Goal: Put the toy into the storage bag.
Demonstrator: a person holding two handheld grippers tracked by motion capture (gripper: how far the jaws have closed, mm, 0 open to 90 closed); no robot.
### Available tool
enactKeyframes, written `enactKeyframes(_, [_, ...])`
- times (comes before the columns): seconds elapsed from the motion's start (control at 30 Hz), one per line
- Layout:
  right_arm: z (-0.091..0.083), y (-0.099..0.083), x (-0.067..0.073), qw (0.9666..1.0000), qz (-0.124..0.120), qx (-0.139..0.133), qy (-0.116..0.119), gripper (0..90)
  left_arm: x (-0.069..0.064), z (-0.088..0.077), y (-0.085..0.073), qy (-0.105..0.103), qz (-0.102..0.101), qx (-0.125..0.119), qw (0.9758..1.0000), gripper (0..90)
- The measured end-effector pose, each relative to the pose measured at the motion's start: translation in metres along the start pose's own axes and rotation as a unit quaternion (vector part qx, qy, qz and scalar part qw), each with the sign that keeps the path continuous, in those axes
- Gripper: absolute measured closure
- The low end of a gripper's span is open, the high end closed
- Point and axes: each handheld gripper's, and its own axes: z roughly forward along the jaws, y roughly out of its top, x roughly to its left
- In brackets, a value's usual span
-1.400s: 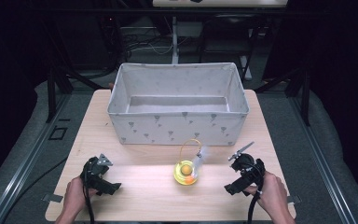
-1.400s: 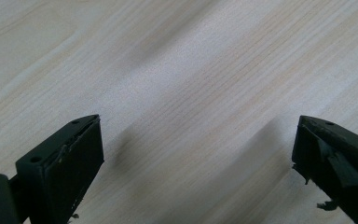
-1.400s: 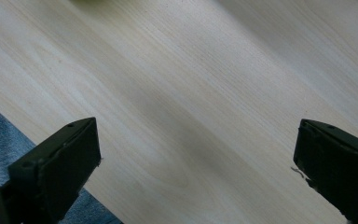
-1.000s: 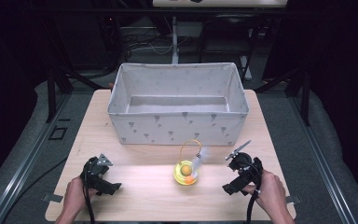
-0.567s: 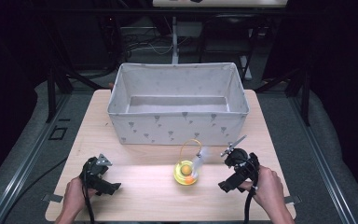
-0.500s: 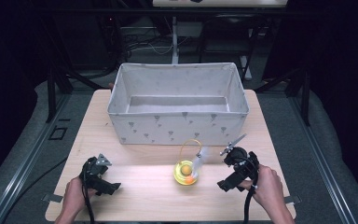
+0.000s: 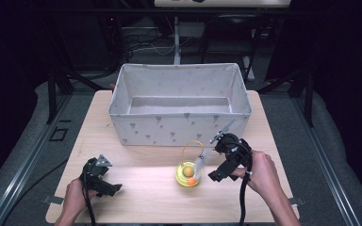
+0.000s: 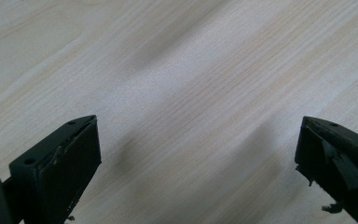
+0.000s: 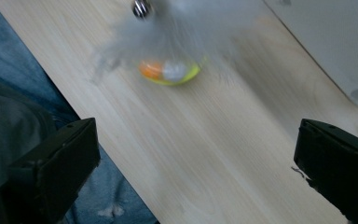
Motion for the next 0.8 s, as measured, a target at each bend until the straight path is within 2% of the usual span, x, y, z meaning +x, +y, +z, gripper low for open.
enactKeyframes(0.1, [-0.005,0.012,0.003,0.9999,-0.01,0.001,0.003,0.0,0.0,0.0,0.0,0.001,0.001,0.0,1.0,0.4])
enactKeyframes(0.27, [-0.01,0.043,0.01,0.9992,-0.038,0.008,0.01,0.0,-0.001,-0.001,0.001,0.001,0.0,-0.003,1.0,0.4])
enactKeyframes(0.4, [-0.006,0.062,0.012,0.9988,-0.046,0.011,0.016,0.0,0.0,-0.001,0.001,-0.002,-0.001,-0.004,1.0,0.3])
enactKeyframes(0.53, [-0.001,0.08,0.014,0.9985,-0.051,0.015,0.012,0.6,-0.001,-0.001,0.001,-0.002,-0.001,-0.004,1.0,0.3])
enactKeyframes(0.57, [0.001,0.086,0.015,0.9982,-0.056,0.02,0.011,3.1,-0.001,-0.002,0.001,-0.002,-0.002,-0.005,1.0,0.3])
enactKeyframes(0.63, [0.002,0.091,0.017,0.998,-0.058,0.021,0.011,16.1,-0.001,-0.002,0.001,-0.002,-0.002,-0.005,1.0,0.3])
enactKeyframes(0.7, [0.004,0.095,0.02,0.9978,-0.063,0.021,0.01,18.8,-0.001,-0.002,0.001,-0.001,-0.002,-0.006,1.0,0.3])
enactKeyframes(0.73, [0.005,0.096,0.021,0.9978,-0.062,0.023,0.009,24.7,-0.001,-0.002,0.001,0.0,-0.001,-0.006,1.0,0.3])
enactKeyframes(0.77, [0.005,0.098,0.021,0.9977,-0.064,0.022,0.004,35.1,-0.001,-0.002,0.001,-0.001,-0.001,-0.007,1.0,0.3])
enactKeyframes(0.8, [0.005,0.098,0.021,0.9976,-0.067,0.019,0.004,38.1,-0.001,-0.002,0.001,-0.001,0.0,-0.007,1.0,0.3])
